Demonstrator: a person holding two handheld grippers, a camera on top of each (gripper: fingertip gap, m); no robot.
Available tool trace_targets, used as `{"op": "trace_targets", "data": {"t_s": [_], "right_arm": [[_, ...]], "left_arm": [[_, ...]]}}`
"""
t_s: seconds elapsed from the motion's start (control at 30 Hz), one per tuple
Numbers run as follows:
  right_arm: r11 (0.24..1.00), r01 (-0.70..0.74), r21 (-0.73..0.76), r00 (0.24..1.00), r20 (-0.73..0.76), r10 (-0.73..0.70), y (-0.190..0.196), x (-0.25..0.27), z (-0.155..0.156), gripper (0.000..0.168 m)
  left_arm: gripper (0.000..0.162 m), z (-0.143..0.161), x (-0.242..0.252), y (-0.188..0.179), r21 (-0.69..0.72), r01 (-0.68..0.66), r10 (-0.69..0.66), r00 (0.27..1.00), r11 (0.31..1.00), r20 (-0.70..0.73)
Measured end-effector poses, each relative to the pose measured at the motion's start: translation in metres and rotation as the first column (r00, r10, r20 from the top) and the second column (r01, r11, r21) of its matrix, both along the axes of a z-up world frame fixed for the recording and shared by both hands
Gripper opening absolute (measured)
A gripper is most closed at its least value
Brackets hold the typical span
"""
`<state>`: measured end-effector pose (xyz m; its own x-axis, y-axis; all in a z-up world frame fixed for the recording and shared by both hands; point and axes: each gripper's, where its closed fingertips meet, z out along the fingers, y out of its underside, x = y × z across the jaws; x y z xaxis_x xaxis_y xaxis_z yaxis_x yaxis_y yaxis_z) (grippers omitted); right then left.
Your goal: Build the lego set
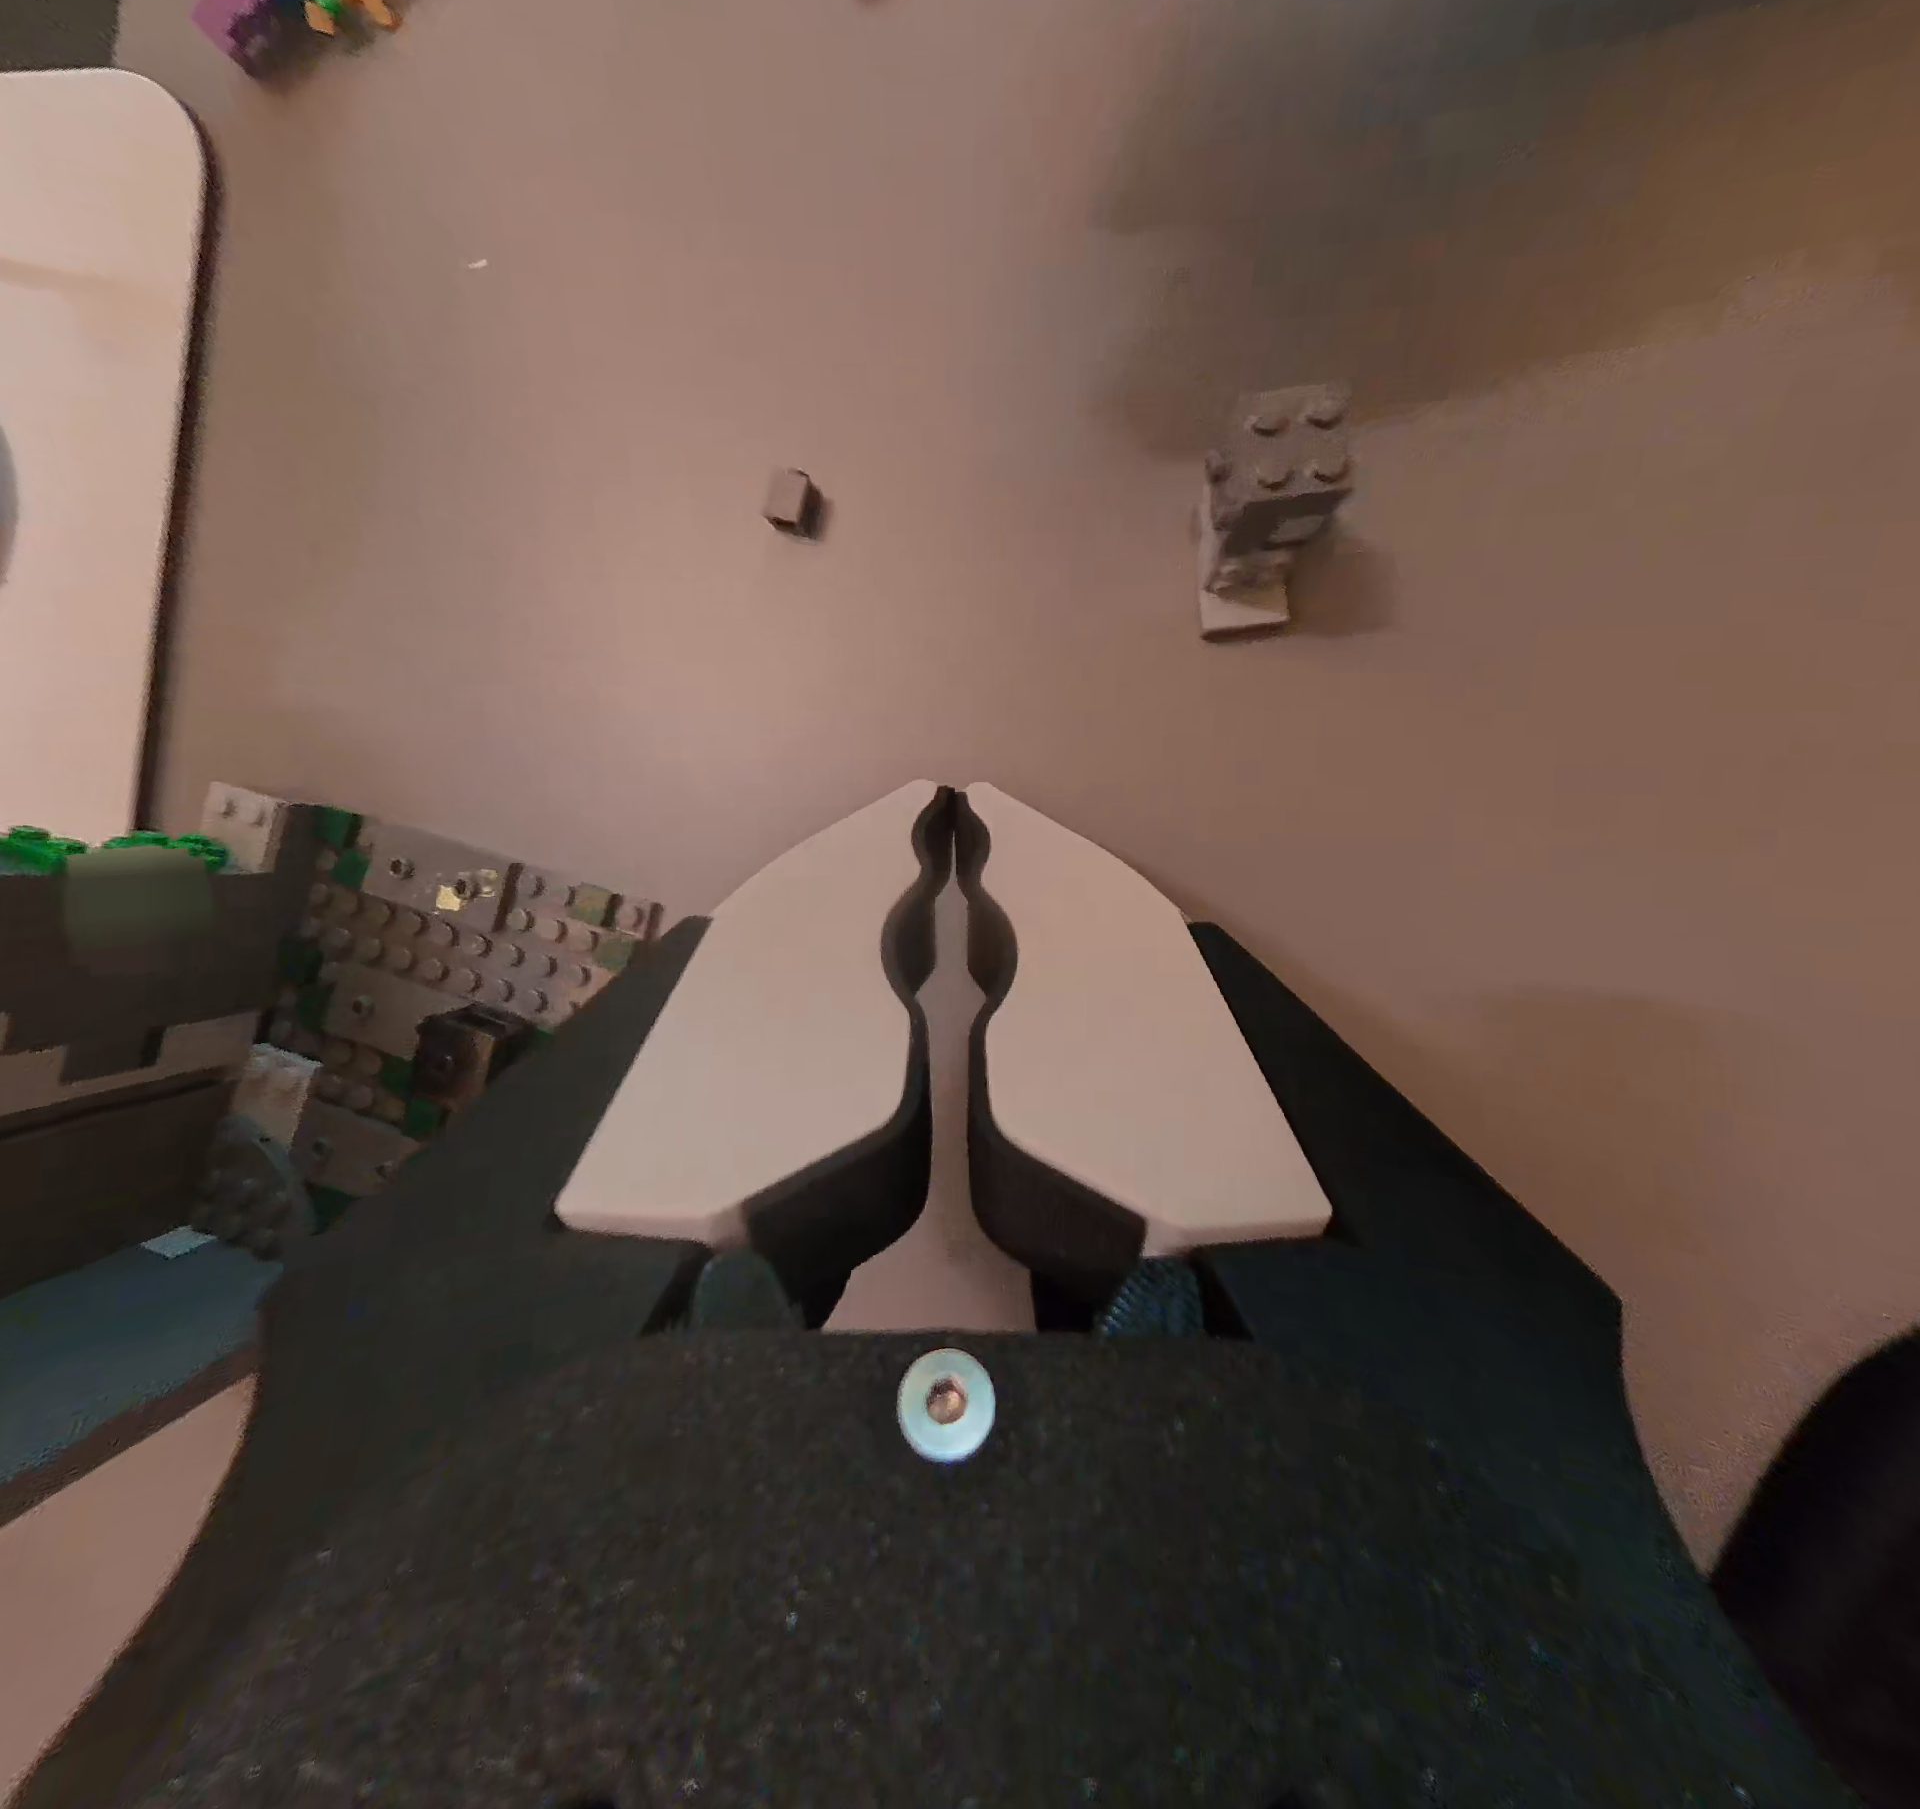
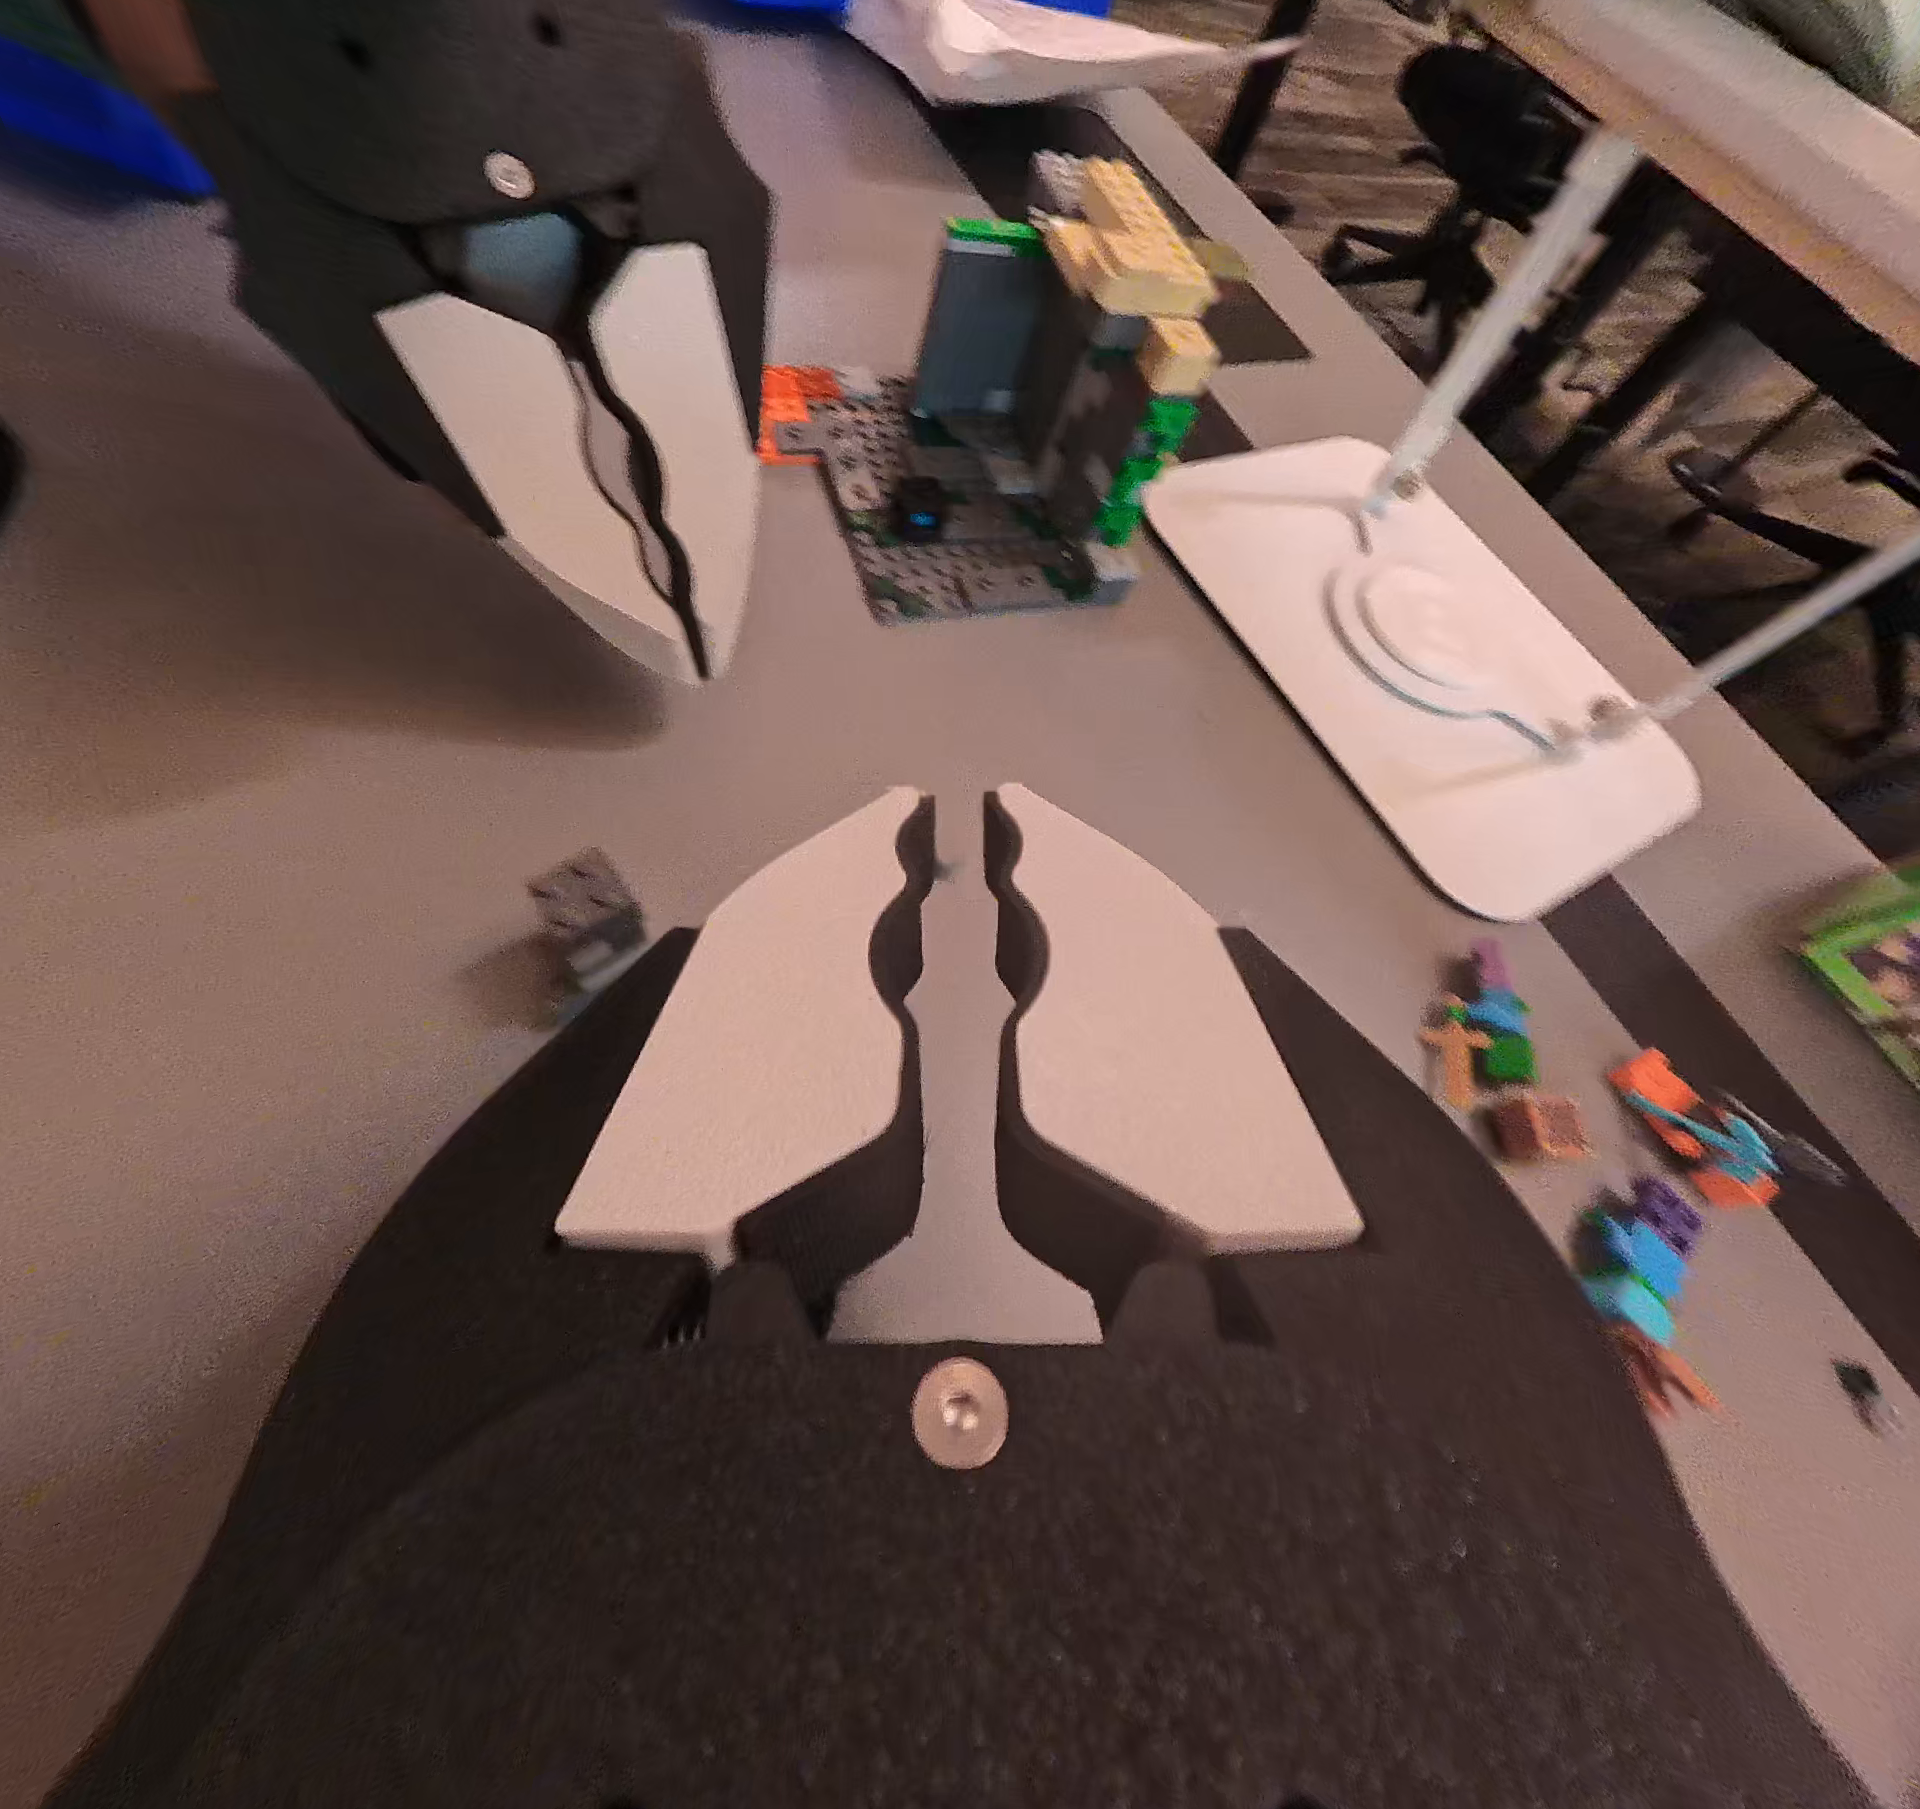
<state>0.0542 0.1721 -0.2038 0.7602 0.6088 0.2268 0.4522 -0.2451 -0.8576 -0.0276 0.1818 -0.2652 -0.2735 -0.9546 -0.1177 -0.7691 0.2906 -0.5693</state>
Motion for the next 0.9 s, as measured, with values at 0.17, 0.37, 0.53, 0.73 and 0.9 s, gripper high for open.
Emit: {"op": "trace_targets", "data": {"t_s": [0.17,0.37,0.53,0.73,0.9], "right_arm": [[0.997,0.042,-0.068,0.997,-0.061,-0.046,0.001,0.023,-0.019,0.009],[0.992,0.025,-0.121,0.999,-0.032,-0.029,-0.004,0.018,-0.041,0.01],[0.991,0.017,-0.134,0.999,-0.025,-0.021,-0.005,0.016,-0.047,0.01],[0.99,0.015,-0.139,0.999,-0.036,-0.021,-0.006,0.016,-0.049,0.01],[0.989,0.008,-0.146,0.999,-0.036,-0.013,-0.006,0.014,-0.051,0.01]], "left_arm": [[0.011,-0.005,0.023,0.011,0.036,-0.028,0.025,0.998,0.999,0.059],[0.013,-0.01,0.054,0.017,0.065,0.016,-0.019,0.999,0.998,0.044],[0.013,-0.014,0.073,0.019,0.079,0.079,-0.076,0.997,0.994,-0.034],[0.011,-0.024,0.075,0.015,0.089,0.165,-0.149,0.975,0.982,-0.165],[0.008,-0.024,0.076,0.014,0.088,0.191,-0.17,0.964,0.978,-0.206]]}}
